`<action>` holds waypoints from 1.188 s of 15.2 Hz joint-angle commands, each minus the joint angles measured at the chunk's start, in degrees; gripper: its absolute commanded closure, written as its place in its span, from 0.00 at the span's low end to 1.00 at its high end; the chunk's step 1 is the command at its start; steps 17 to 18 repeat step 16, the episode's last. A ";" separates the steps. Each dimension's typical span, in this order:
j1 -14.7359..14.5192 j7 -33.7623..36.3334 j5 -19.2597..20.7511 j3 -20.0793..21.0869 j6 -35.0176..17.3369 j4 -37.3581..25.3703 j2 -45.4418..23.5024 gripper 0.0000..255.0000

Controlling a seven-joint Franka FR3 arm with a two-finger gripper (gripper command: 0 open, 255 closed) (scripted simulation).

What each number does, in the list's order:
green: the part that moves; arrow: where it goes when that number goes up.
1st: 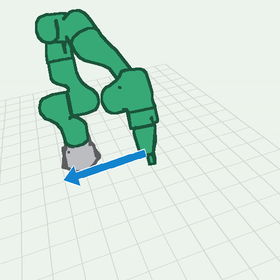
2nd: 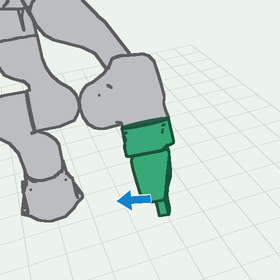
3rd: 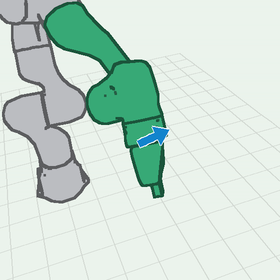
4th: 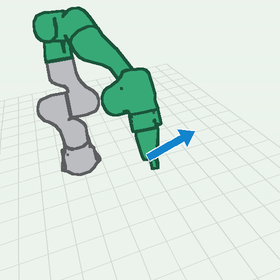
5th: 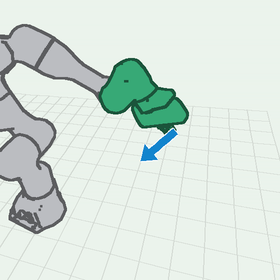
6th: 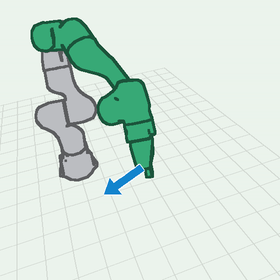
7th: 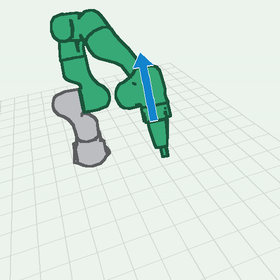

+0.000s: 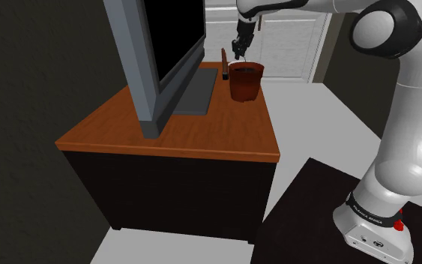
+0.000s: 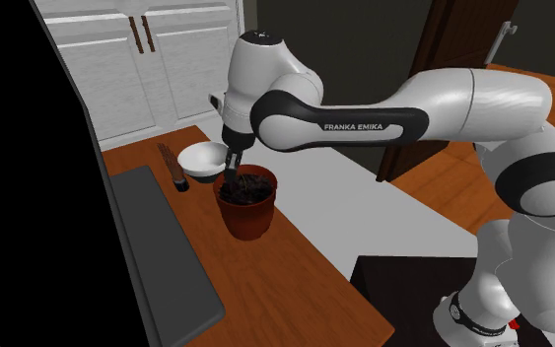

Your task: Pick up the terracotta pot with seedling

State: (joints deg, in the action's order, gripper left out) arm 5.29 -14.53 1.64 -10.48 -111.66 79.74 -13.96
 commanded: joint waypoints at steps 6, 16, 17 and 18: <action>0.32 -0.45 -0.43 -0.04 5.69 -7.41 -1.58 1.00; 1.12 -1.14 -1.33 -0.09 14.05 -19.58 -5.39 1.00; 1.12 -1.14 -1.33 -0.09 14.05 -19.58 -5.39 1.00; 1.12 -1.14 -1.33 -0.09 14.05 -19.58 -5.39 1.00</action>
